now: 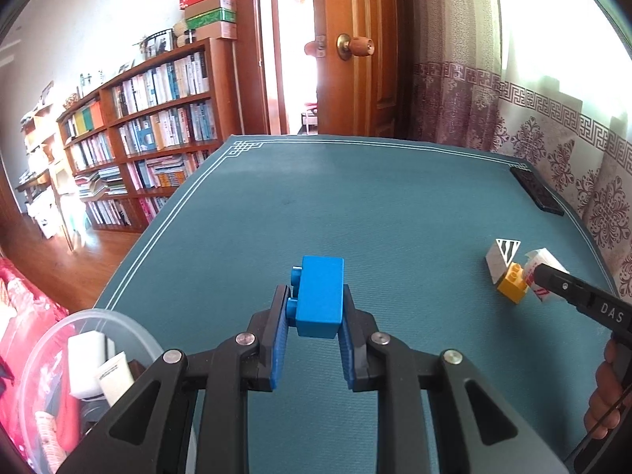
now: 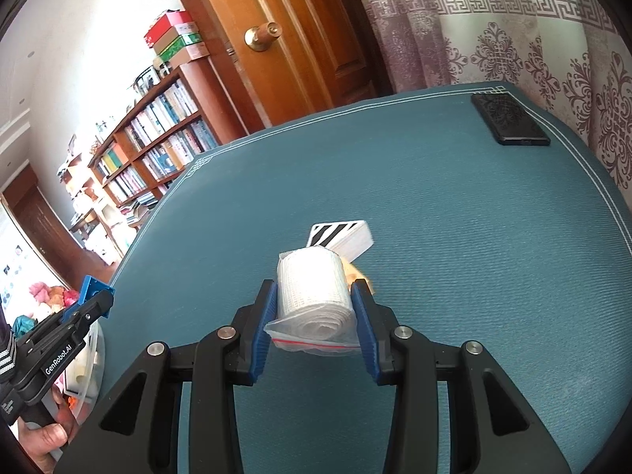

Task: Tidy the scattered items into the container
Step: 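Carry the blue brick and tape roll over the clear bowl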

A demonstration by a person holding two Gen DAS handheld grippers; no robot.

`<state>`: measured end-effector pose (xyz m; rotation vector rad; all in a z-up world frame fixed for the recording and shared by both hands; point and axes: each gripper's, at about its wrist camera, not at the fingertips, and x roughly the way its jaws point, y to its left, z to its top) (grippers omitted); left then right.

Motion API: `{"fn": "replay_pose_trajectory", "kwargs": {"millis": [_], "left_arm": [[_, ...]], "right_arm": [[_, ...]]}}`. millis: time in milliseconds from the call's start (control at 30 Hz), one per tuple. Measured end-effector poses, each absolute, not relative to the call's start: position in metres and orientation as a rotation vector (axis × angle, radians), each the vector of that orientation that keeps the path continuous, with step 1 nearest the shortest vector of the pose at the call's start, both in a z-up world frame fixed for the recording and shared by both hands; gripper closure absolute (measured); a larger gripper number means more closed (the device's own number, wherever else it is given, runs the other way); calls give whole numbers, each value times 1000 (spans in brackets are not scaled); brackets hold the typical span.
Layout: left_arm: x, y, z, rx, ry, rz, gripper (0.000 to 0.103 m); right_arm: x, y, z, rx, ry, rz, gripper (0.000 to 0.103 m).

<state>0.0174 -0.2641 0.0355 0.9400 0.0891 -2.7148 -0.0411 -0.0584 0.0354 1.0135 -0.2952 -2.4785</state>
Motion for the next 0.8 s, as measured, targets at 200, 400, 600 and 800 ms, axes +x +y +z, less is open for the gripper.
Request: {"fn": "replay_pose_trajectory", "kwargs": {"millis": [200, 400, 600, 800], "left_arm": [[33, -279, 35, 928, 111, -2689, 77], [50, -297, 40, 893, 129, -2660, 77], [66, -316, 39, 880, 148, -2625, 77], [87, -337, 38, 879, 175, -2593, 77]], "right_arm": [[-30, -77, 35, 1004, -235, -2442, 62], [-23, -89, 36, 1018, -230, -2392, 62], [-11, -108, 41, 1009, -188, -2357, 62], [5, -130, 48, 1009, -158, -2285, 62]]}}
